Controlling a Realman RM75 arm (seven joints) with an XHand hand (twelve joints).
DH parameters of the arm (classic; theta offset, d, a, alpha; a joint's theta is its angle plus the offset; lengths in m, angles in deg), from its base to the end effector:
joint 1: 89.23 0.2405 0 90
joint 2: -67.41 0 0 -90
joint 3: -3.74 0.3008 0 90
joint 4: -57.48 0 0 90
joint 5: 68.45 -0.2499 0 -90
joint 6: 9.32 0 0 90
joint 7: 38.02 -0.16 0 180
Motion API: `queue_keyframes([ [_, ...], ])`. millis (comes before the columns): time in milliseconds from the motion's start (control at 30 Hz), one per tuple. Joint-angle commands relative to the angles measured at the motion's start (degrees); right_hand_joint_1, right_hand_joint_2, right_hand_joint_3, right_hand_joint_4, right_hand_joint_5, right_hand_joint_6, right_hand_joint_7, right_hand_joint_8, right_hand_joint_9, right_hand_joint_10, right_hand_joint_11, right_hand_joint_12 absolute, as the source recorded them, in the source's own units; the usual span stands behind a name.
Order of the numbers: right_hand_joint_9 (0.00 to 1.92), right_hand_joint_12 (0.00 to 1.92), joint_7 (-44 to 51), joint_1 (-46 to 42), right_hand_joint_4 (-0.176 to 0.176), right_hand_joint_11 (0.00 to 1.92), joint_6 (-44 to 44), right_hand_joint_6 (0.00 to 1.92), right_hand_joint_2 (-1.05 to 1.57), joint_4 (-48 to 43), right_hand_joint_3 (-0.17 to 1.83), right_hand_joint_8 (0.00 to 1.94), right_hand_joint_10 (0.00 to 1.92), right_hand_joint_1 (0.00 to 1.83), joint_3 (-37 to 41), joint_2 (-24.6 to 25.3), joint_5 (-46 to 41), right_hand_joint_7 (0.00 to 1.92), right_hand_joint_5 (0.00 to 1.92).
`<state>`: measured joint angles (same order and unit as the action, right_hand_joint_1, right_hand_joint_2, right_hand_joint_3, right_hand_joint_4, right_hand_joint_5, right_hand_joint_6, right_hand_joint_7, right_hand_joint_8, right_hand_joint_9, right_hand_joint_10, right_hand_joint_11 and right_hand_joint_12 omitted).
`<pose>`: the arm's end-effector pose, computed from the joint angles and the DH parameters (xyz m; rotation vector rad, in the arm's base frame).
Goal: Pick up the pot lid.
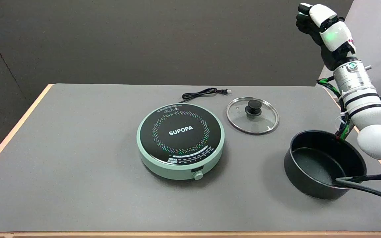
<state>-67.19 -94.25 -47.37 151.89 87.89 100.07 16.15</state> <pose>-0.1349 -0.3732 0.5092 1.3072 -0.4997 1.2949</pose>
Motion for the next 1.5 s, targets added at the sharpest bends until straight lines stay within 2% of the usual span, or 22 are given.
queue_keyframes([
  [33, 0.44, 0.54, 2.53, 0.19, 0.069, 0.25, -1.71, 0.19, 0.69, 3.66, 0.8, 0.16, 0.23, 0.25, 0.79, 0.05, -1.0, 0.49, 0.48],
  [300, 0.45, 0.55, 3.14, 0.48, 0.077, 0.27, -0.97, 0.2, 0.68, 3.23, 0.81, 0.16, 0.24, 0.26, 0.86, -0.18, -0.43, 0.5, 0.49],
  [367, 0.42, 0.6, 4.18, 1.69, 0.082, 0.25, 1.43, 0.24, 0.61, 2.92, 0.95, 0.18, 0.31, 0.22, 0.53, -0.34, 0.94, 0.5, 0.47],
  [433, 0.43, 0.6, 8.56, 5.06, 0.088, 0.26, 4.85, 0.23, 0.61, 2.22, 0.93, 0.19, 0.31, 0.25, -1.02, -0.79, 4.38, 0.5, 0.47],
  [467, 0.45, 0.55, 10.17, 6.37, 0.09, 0.28, 5.92, 0.21, 0.66, 2.02, 0.8, 0.19, 0.26, 0.3, -1.69, -0.9, 5.47, 0.5, 0.47],
  [500, 0.46, 0.54, 12.9, 8.03, 0.092, 0.28, 7.54, 0.21, 0.66, 1.65, 0.78, 0.18, 0.25, 0.33, -3.14, -1.12, 7.1, 0.5, 0.46],
  [533, 0.43, 0.59, 15.53, 10.5, 0.093, 0.26, 9.59, 0.22, 0.6, 1.17, 0.91, 0.19, 0.3, 0.3, -4.97, -1.43, 8.53, 0.49, 0.46],
  [567, 0.43, 0.6, 16.92, 12.03, 0.094, 0.25, 10.93, 0.22, 0.58, 0.9, 0.94, 0.19, 0.31, 0.3, -5.98, -1.47, 9.27, 0.49, 0.45],
  [667, 0.43, 0.6, 20.11, 18.49, 0.1, 0.25, 18.19, 0.22, 0.56, -0.52, 0.95, 0.2, 0.31, 0.34, -9.73, -2.07, 12.72, 0.48, 0.43],
  [733, 0.47, 0.52, 21.58, 23.45, 0.106, 0.29, 23.56, 0.2, 0.59, -1.58, 0.82, 0.18, 0.25, 0.42, -13.7, -3.66, 16.41, 0.49, 0.42],
  [767, 0.47, 0.52, 22.1, 24.94, 0.107, 0.29, 24.54, 0.19, 0.58, -1.93, 0.83, 0.18, 0.25, 0.43, -14.54, -4.34, 17.59, 0.48, 0.41],
  [833, 0.43, 0.57, 24.11, 29.36, 0.107, 0.25, 27.14, 0.2, 0.52, -3.32, 0.96, 0.2, 0.32, 0.4, -19.78, -6.27, 20.53, 0.45, 0.37],
  [867, 0.46, 0.5, 24.67, 30.58, 0.105, 0.27, 27.5, 0.18, 0.55, -3.83, 0.87, 0.18, 0.26, 0.45, -21.34, -6.99, 20.97, 0.45, 0.37],
  [900, 0.43, 0.53, 25.43, 32.34, 0.103, 0.24, 27.6, 0.19, 0.53, -4.74, 0.93, 0.19, 0.29, 0.43, -23.84, -7.91, 21.57, 0.43, 0.36],
  [1000, 0.43, 0.49, 27.27, 34.5, 0.099, 0.24, 27.22, 0.15, 0.52, -7.36, 0.92, 0.15, 0.24, 0.5, -27.86, -9.35, 22.72, 0.41, 0.35],
  [1233, 0.41, 0.48, 28.52, 35.18, 0.101, 0.23, 27.68, 0.15, 0.5, -12.97, 0.92, 0.15, 0.23, 0.5, -30.17, -9.61, 26.37, 0.38, 0.33],
  [1367, 0.39, 0.48, 30.7, 39.53, 0.106, 0.23, 29.6, 0.15, 0.48, -13.63, 0.92, 0.15, 0.22, 0.48, -37.64, -11.85, 31.24, 0.36, 0.31],
  [1500, 0.37, 0.48, 30.72, 45.84, 0.103, 0.22, 32.39, 0.14, 0.46, -12.96, 0.91, 0.14, 0.21, 0.46, -46.71, -14.2, 31.26, 0.32, 0.26],
])
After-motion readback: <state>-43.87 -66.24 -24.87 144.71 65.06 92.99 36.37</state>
